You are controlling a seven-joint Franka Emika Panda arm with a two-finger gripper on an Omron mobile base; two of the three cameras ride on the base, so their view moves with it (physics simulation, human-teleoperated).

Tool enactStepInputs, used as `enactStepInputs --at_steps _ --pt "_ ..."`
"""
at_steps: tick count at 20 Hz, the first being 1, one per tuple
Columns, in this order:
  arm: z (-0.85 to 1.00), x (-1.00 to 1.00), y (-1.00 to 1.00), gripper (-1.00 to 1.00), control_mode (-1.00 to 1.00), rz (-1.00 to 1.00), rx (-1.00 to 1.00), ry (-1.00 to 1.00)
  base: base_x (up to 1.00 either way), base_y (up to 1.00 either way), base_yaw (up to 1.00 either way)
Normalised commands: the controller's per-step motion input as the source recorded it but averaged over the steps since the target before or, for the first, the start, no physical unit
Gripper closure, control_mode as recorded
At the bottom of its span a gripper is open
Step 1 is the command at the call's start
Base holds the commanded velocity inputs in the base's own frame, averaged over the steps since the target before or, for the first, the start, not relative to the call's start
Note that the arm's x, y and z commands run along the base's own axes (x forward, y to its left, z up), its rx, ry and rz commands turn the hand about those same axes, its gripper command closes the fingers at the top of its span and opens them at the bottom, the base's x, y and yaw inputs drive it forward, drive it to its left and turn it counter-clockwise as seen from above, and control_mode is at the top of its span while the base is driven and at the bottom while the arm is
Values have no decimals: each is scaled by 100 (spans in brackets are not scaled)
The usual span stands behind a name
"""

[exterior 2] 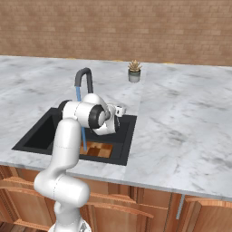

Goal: Turn on the sink faucet with hot water and rinse the cutting board for ten seconds, then turn off the faucet. Push the cutting board to reach the water if necessary.

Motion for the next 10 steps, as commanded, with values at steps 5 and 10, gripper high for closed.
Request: enactStepInputs --at_steps 5,10 --pt "0 0 0 -100 -100 0 0 0 0 0 0" --pt "0 0 0 -100 -100 0 0 0 0 0 0"
